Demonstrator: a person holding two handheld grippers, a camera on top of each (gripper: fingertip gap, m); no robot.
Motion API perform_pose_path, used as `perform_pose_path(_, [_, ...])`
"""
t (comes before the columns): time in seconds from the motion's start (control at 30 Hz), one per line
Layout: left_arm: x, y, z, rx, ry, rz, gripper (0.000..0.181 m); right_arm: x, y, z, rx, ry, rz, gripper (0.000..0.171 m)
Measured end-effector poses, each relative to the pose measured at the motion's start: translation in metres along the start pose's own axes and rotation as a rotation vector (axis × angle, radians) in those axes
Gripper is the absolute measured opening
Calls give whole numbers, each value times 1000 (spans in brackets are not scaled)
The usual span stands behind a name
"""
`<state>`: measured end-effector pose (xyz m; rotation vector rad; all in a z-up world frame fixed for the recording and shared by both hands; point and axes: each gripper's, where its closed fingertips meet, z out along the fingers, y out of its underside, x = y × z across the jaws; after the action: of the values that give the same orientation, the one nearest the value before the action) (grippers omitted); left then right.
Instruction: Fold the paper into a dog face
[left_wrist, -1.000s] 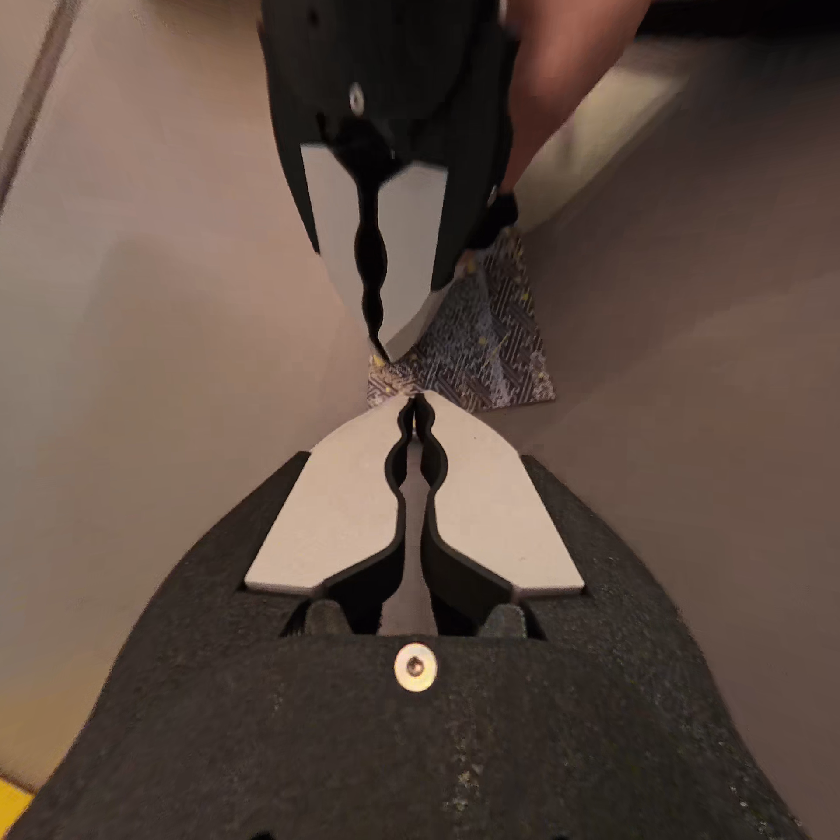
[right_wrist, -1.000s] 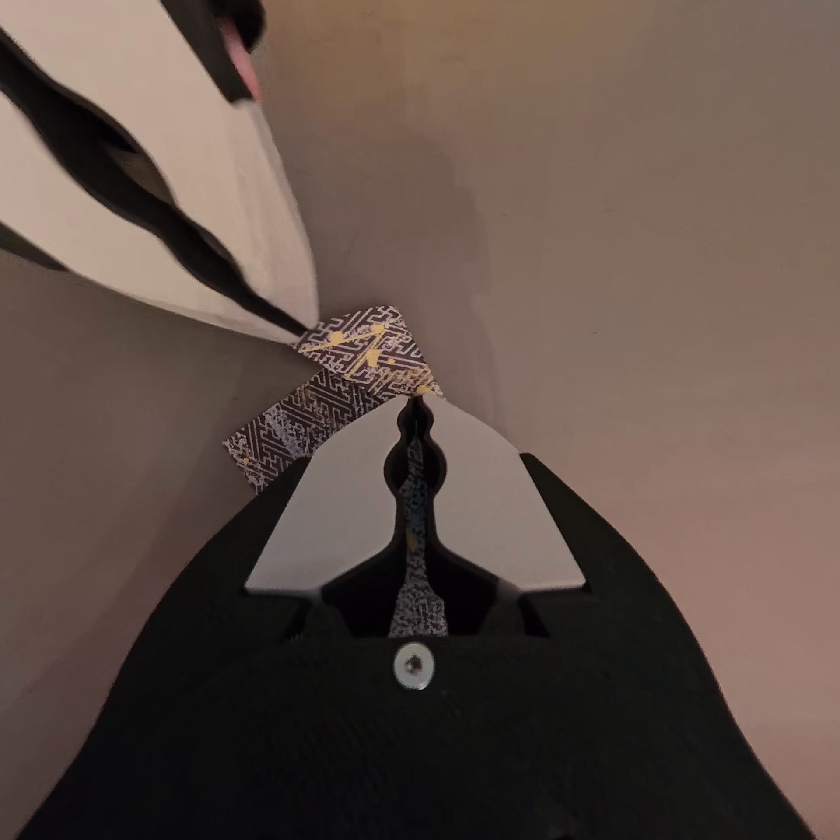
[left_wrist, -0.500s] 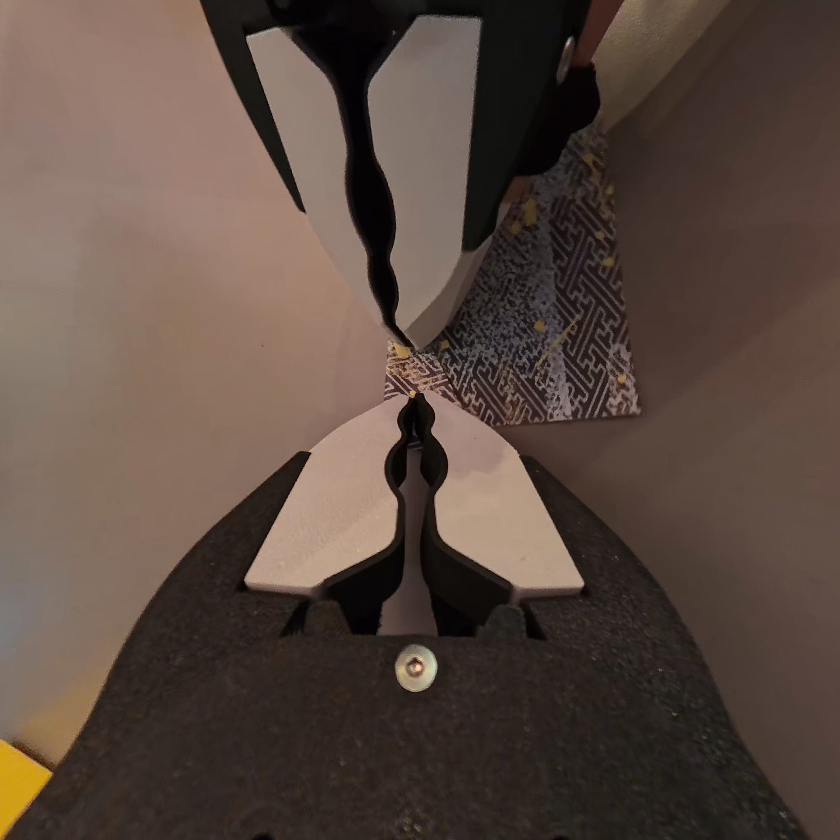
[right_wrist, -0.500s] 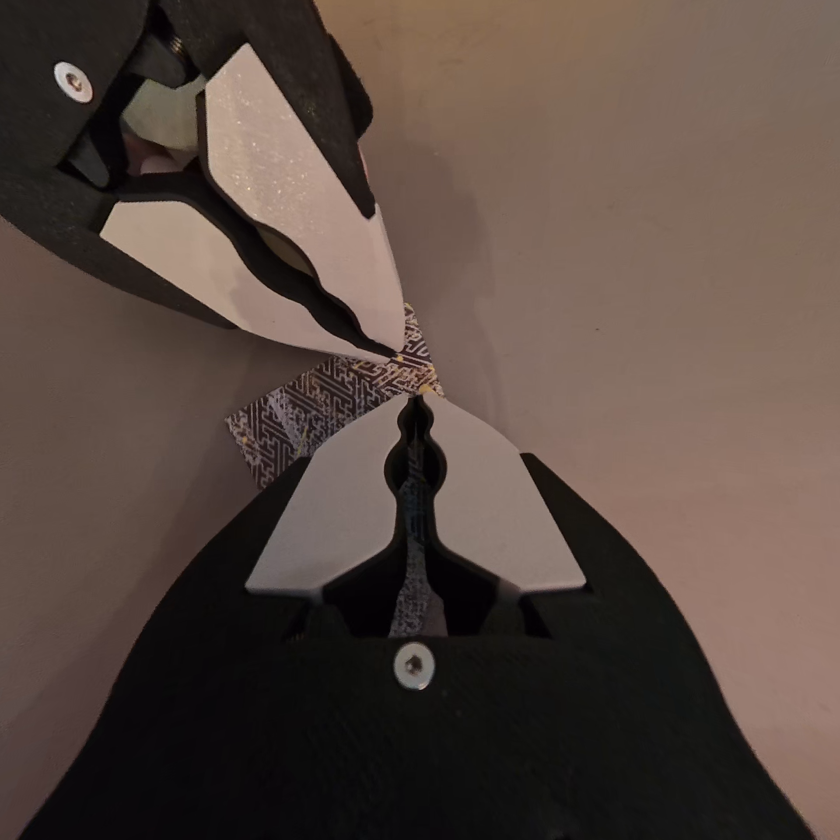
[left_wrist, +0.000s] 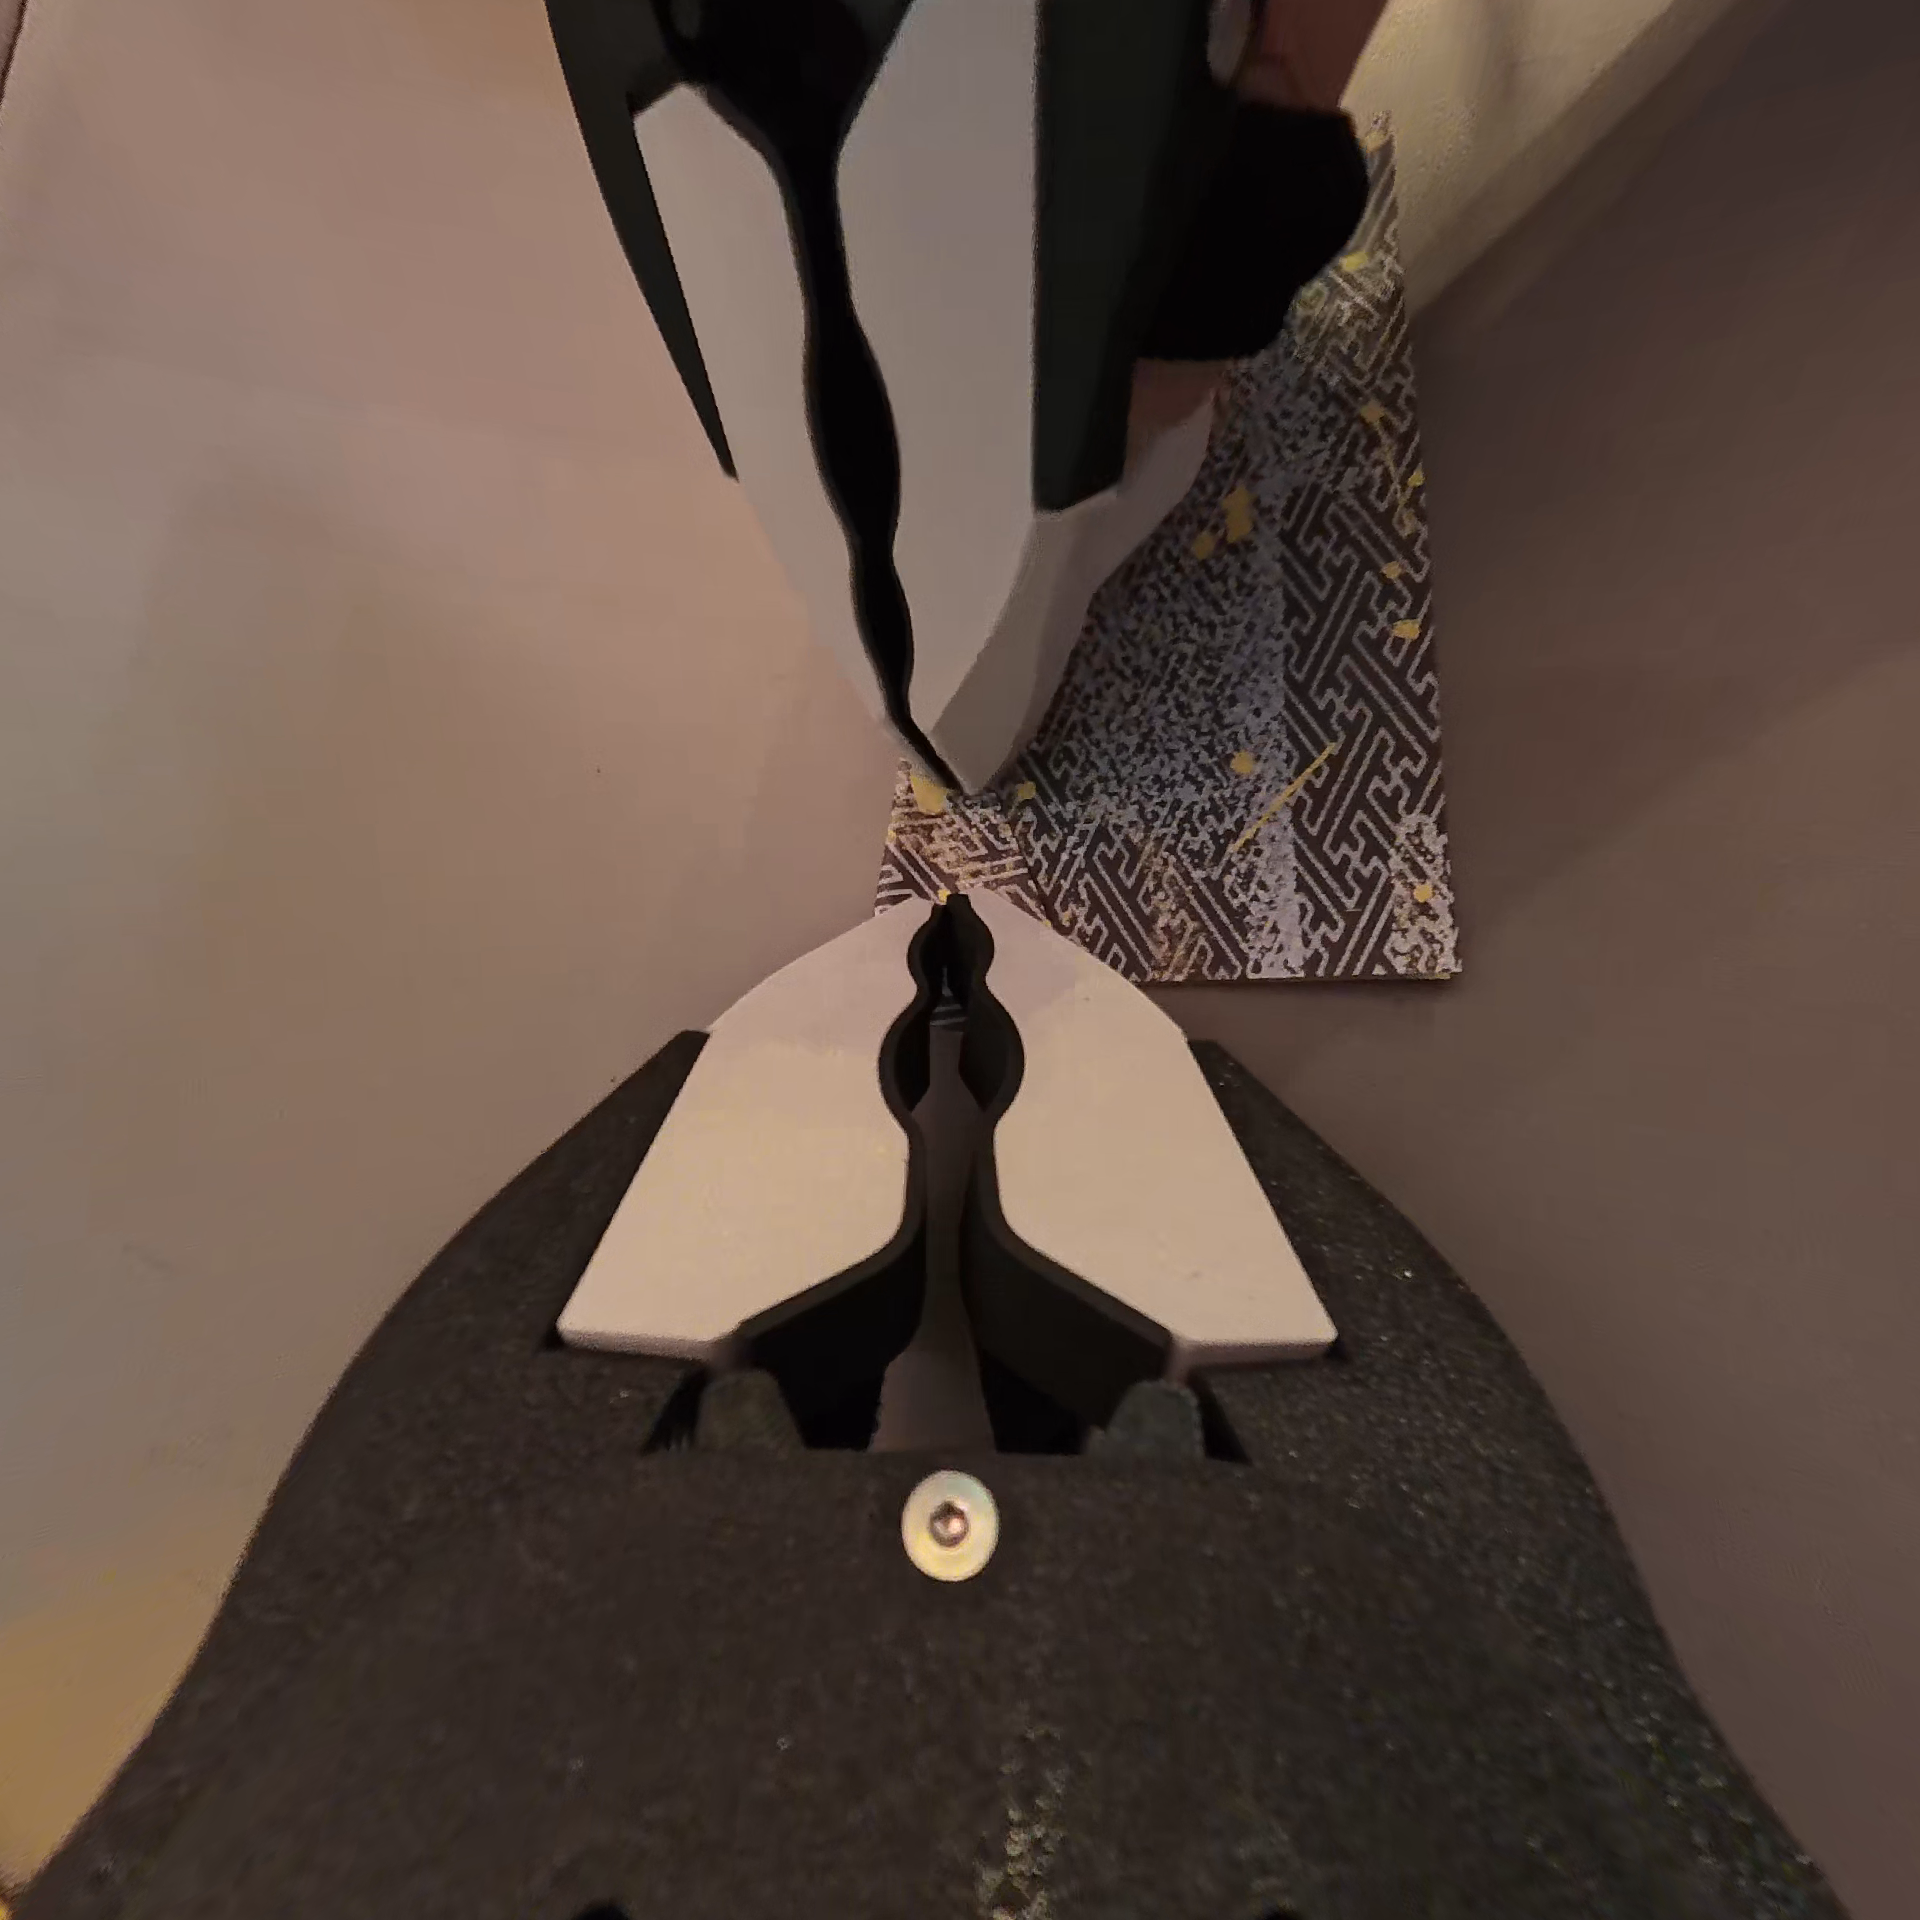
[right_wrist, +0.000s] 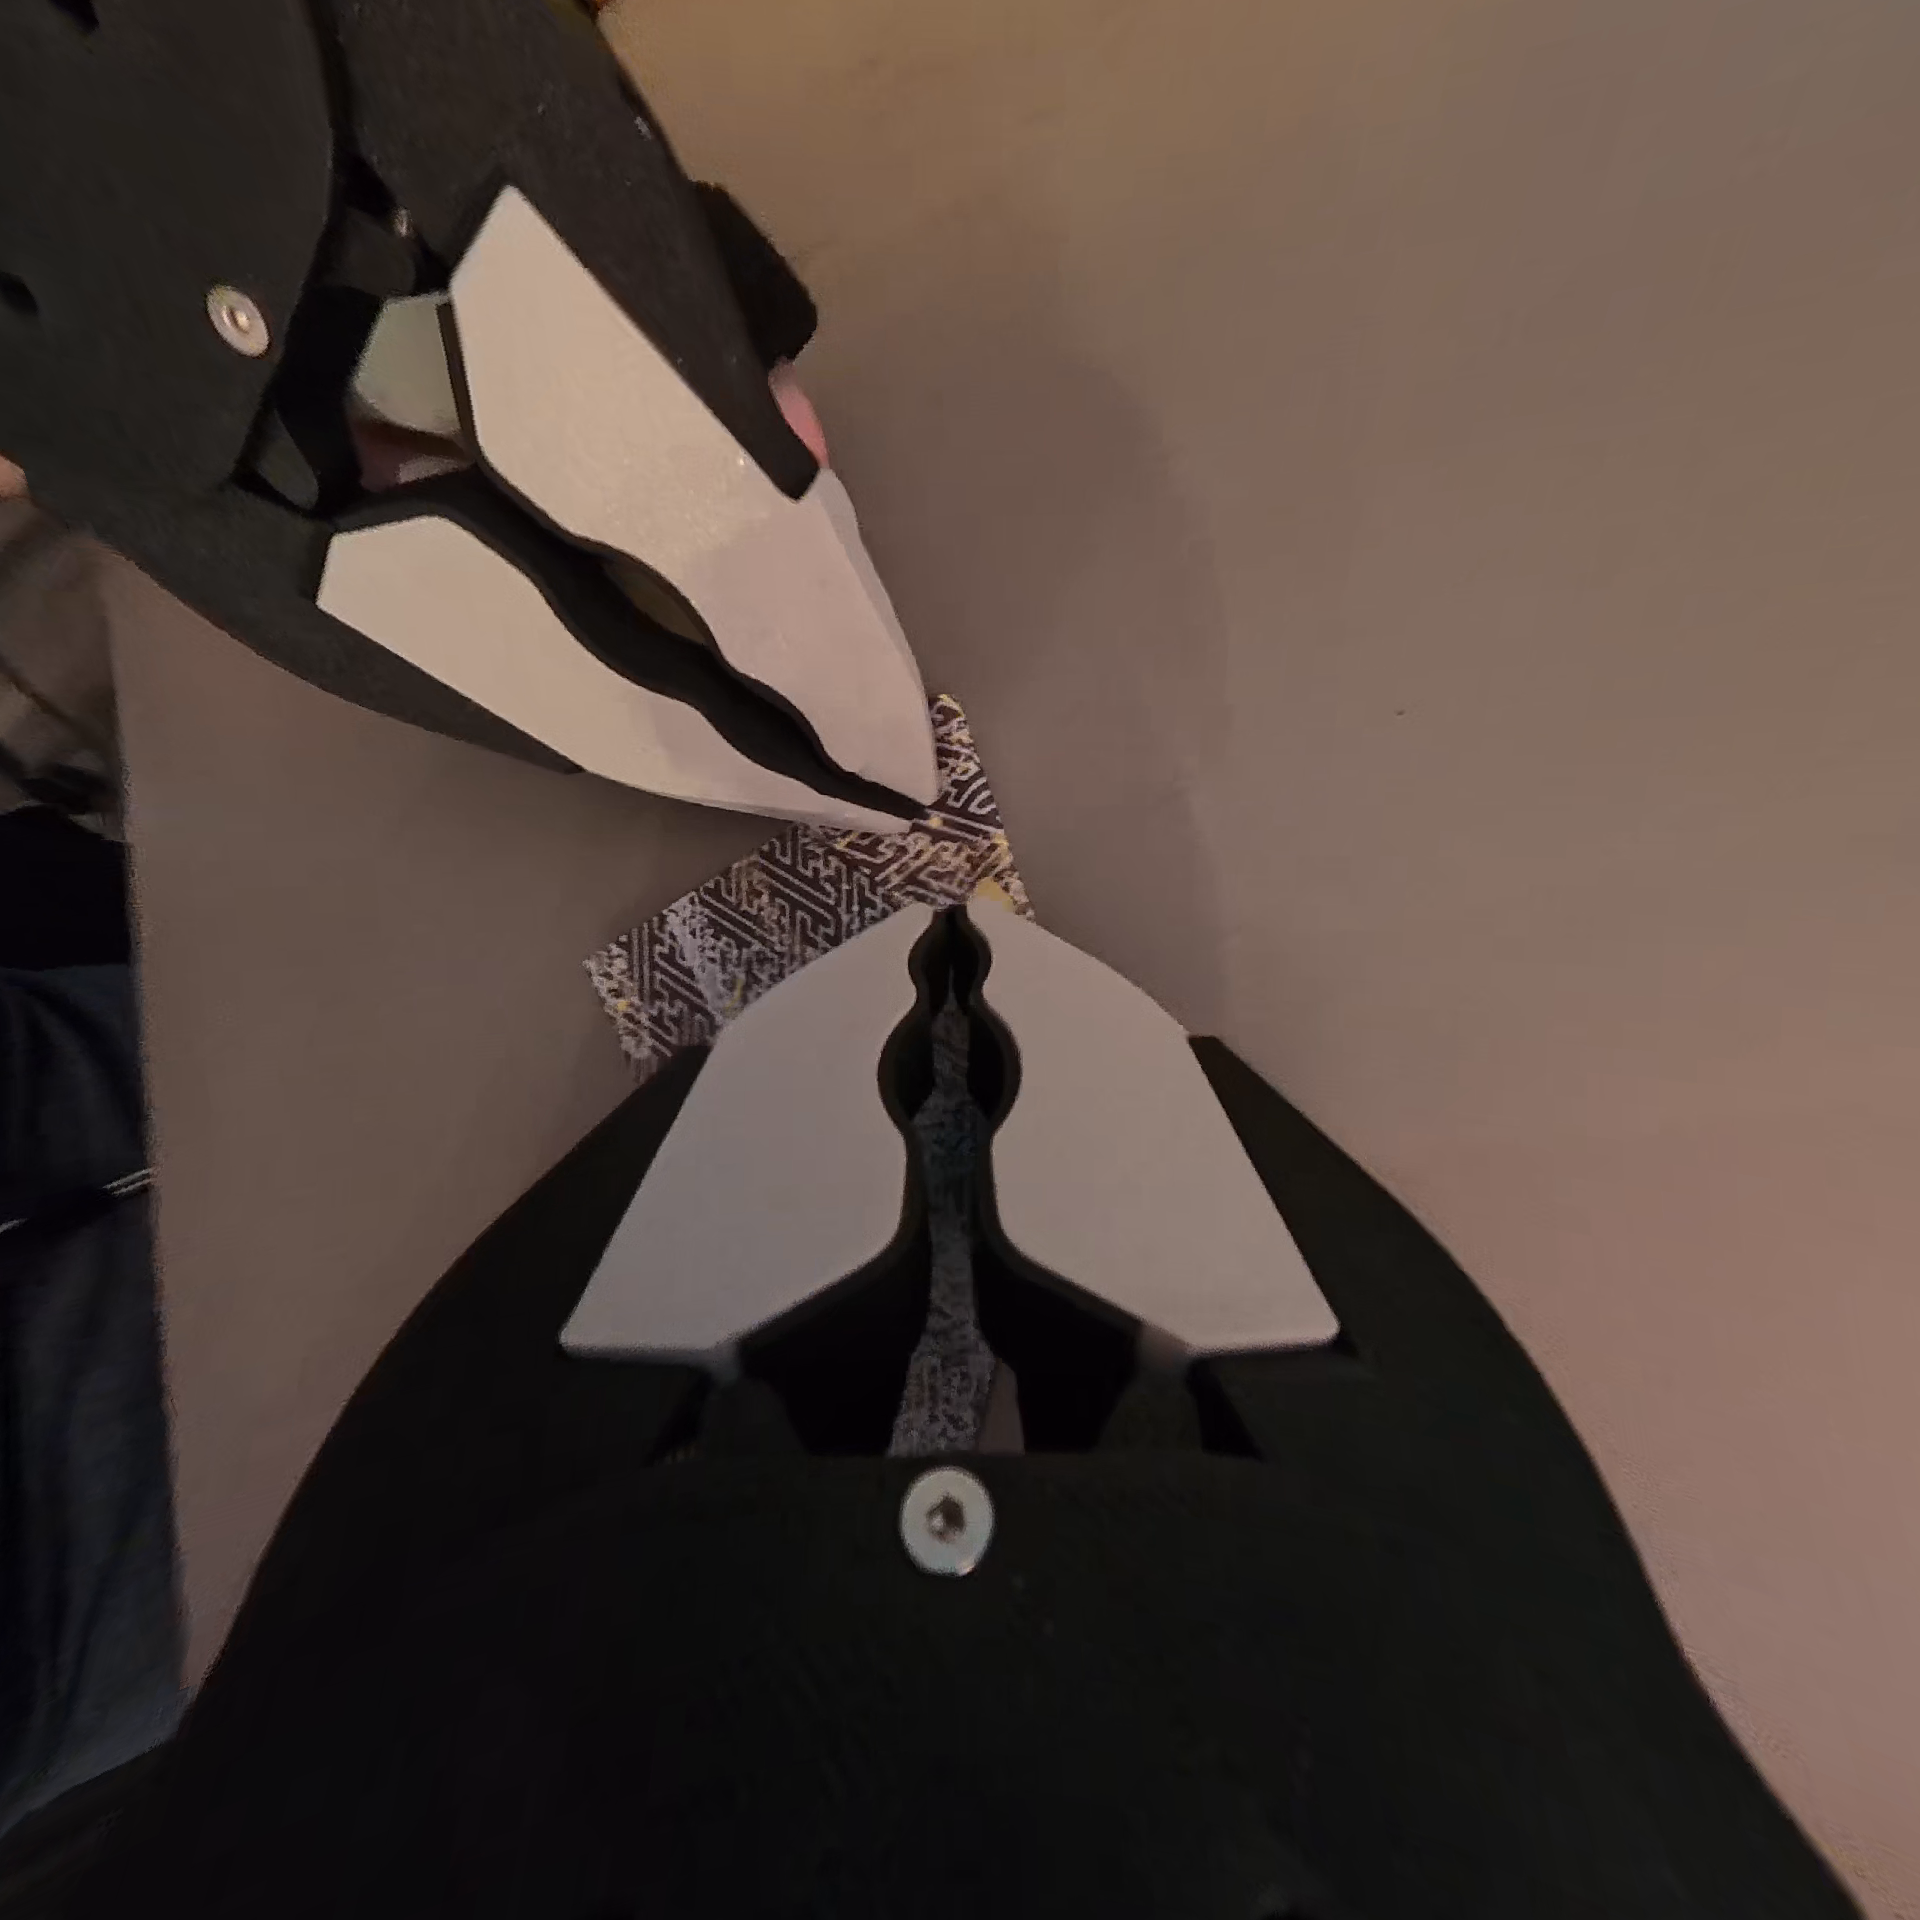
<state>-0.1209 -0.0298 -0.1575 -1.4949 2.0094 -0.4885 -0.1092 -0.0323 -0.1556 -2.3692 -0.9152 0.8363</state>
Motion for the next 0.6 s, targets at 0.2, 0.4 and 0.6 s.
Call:
perform_pose_path(0.2, [0, 0, 0, -2, -40, 31, 1, -10, -29, -10, 23, -272, 193, 1])
perform_pose_path(0.4, [0, 0, 0, 5, -39, 24, 1, -8, -14, 9, -256, -428, 343, 1])
perform_pose_path(0.6, [0, 0, 0, 4, -43, 14, 0, -11, -10, 10, -373, -536, 368, 1])
